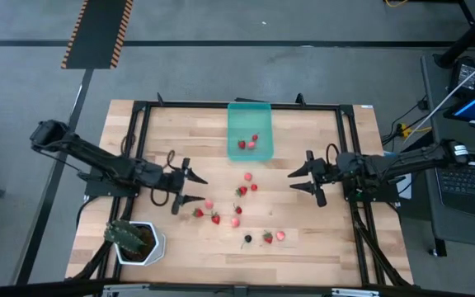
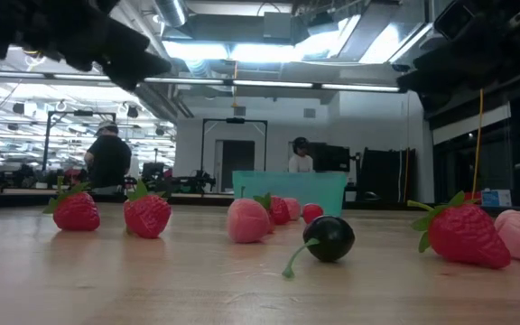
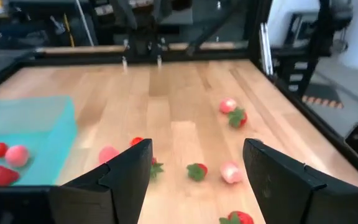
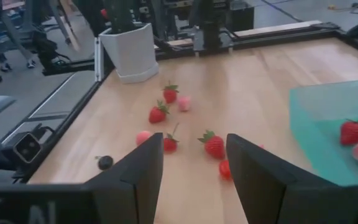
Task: Pick and placing Produce into tupperware
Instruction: Put the red strawberry into the blue bin
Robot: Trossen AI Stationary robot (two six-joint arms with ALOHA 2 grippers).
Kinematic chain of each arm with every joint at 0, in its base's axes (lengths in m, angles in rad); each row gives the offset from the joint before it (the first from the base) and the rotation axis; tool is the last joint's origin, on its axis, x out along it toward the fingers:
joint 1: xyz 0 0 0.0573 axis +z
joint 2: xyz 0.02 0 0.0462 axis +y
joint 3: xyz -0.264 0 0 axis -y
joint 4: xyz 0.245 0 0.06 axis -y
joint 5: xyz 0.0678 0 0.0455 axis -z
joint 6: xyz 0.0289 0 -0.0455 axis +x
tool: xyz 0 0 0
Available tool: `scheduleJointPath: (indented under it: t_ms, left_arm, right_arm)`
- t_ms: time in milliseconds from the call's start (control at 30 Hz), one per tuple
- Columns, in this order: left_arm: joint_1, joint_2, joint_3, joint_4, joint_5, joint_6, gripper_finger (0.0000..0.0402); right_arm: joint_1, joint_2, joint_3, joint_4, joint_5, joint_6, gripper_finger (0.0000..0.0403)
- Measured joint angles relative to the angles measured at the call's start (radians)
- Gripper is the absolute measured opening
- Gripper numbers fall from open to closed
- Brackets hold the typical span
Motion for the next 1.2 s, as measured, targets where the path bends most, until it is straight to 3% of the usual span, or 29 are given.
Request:
scheduleJointPath:
  t_ms: [233,367,833,1000,1200]
  left_arm:
    - [-0.066,0.144,0.118,-0.027,0.002,-0.009,0.0245]
    - [-0.087,0.198,0.145,-0.027,0.055,0.000,0.0245]
    - [-0.090,0.230,0.148,-0.038,0.108,-0.062,0.0245]
    - [-0.090,0.230,0.148,-0.110,0.042,-0.192,0.0245]
    - [-0.090,0.230,0.148,-0.259,-0.015,-0.243,0.0245]
  right_arm:
    - [0.046,0.000,0.000,0.022,0.000,0.003,0.0178]
    - [0.063,0.000,0.000,0.049,0.000,0.003,0.0178]
    - [0.073,0.000,0.000,0.066,0.000,0.024,0.0178]
    - [0.073,0.000,0.000,0.066,0.001,0.025,0.0178]
    - [0.073,0.000,0.000,0.066,0.001,0.024,0.0178]
